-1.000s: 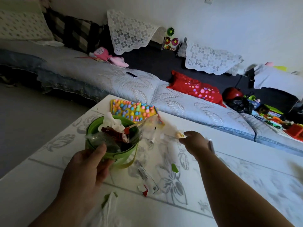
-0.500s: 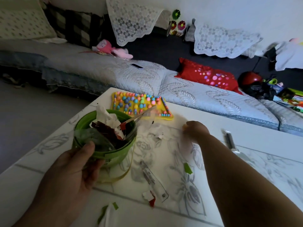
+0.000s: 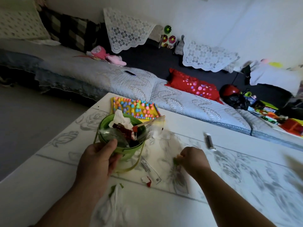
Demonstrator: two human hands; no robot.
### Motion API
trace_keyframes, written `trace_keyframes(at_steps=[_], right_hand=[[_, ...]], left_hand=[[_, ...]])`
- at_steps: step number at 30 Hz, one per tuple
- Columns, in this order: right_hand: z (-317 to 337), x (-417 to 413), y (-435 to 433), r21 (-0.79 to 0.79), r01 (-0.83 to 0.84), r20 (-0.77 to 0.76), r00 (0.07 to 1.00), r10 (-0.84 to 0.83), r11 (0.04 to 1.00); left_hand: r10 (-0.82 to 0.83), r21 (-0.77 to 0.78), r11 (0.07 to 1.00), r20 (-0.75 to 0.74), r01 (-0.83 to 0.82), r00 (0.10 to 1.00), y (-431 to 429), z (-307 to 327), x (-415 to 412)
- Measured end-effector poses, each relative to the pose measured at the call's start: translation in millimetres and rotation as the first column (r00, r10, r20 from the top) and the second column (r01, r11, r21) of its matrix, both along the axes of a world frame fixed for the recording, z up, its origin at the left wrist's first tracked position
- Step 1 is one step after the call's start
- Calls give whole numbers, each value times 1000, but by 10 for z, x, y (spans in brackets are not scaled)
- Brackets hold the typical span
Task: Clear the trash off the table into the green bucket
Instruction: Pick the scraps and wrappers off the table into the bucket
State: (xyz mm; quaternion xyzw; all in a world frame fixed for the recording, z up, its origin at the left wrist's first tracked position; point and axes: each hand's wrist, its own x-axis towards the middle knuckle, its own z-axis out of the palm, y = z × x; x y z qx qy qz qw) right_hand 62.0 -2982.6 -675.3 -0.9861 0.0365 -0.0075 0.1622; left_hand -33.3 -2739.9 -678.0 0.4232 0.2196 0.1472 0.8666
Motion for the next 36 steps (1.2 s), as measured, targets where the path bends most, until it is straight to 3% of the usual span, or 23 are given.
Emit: trace_keyframes(at_steps=[2,5,7,9,12,15,19,23,28,32,34,36], right_hand=[[179,-142,24,34,38,63,997,-40,999],[649,-337,179,214,35,316,943,-103,976],[986,-457,462,303,-126,460,887,-30,945],[1188,-520,828,245,-324,503,848,166,914],[1225,-409,1280,-31,-469,417,797,438,883],[1176,-202,1582,-283,-417,224,847,482,864],[1099,-77,1827,-473,-514,-112,840,530,715],[1168,-121,1870,-537,-577,-169,788,591,616],[1368,-149,1727,-242,-504,192,813,550,829],[1333,92,1419,37,-323,430,859,277,946],[1145,293,1237,-83,-195,352,912,212,977],[850,459,1114,-185,-146,164,970,177,972]], left_hand=[[5,-18,1000,-16,-5,1000,3,16,-21],[-8,-9,1000,-22,7,1000,6,35,-34],[-11,-3,1000,-33,11,999,18,34,-36],[-13,2,1000,-36,13,999,37,28,-31],[-11,-6,1000,-41,10,999,69,37,-27],[-22,-14,1000,-22,22,1000,95,67,-29],[-19,-12,1000,0,19,1000,178,67,-6],[-6,-16,1000,14,6,1000,215,56,5],[58,-25,998,15,-58,998,282,73,-12],[156,-46,987,25,-155,987,376,90,-29],[192,-47,981,22,-190,981,417,90,-33],[215,-46,976,11,-214,977,451,82,-33]])
